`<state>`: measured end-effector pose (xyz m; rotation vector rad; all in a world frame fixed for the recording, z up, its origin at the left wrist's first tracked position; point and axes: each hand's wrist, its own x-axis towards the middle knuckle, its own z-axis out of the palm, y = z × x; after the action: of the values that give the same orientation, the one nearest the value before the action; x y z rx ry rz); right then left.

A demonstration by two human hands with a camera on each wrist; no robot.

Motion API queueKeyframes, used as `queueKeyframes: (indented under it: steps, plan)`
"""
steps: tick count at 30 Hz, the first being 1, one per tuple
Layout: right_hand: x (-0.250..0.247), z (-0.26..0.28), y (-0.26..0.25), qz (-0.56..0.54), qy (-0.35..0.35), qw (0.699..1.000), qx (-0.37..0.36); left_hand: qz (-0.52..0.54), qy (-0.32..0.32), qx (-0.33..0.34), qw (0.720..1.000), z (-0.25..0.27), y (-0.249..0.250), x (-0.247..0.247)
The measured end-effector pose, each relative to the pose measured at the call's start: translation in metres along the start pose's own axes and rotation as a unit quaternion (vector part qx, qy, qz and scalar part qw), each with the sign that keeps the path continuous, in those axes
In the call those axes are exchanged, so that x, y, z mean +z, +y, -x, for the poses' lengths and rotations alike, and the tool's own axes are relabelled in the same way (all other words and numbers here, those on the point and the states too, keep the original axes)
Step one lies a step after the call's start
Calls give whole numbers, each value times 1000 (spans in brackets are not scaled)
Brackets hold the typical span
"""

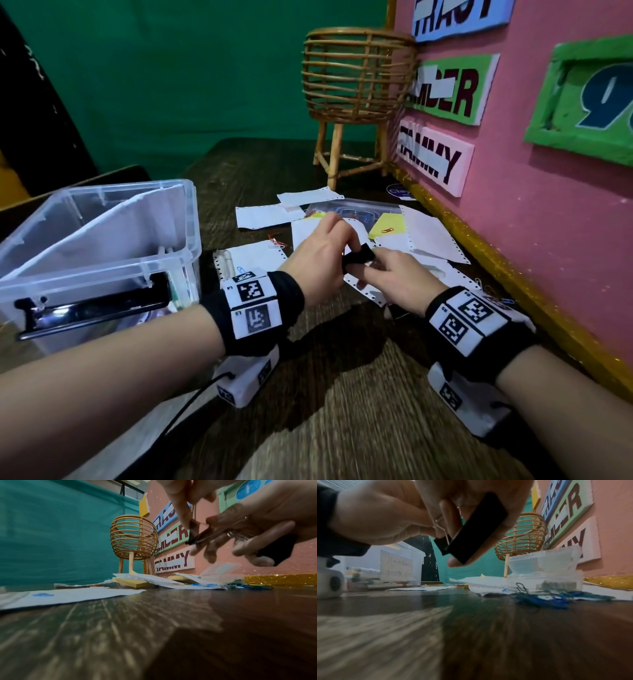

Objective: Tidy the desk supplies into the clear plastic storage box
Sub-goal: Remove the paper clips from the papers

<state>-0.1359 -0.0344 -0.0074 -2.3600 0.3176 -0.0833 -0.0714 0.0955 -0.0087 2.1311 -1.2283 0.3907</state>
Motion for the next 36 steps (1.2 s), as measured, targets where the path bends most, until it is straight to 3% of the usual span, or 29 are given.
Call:
queueKeyframes:
  steps: [6,10,15,18,24,29,36]
  plan:
    - [-4,0,5,-65,59,991,-96,38,59,-87,994,-3,-4,-2]
    - [-1,-1,9,-16,49,989,-138,-1,23,-141,990,-5,-15,-2]
    - [-1,4,6,21,29,988,-151,-40,-8,-155,987,-5,-20,-3]
    - [2,8,-1,33,-5,985,-169,-74,-74,-187,977,-4,-14,0]
    - [4,6,0,54,-43,987,-144,-78,-130,-136,979,-3,-9,0]
    - [5,3,4,121,-6,987,-102,-18,-142,-116,983,1,-5,0]
    - [6,0,4,120,55,987,-91,38,-181,-102,977,3,2,-3]
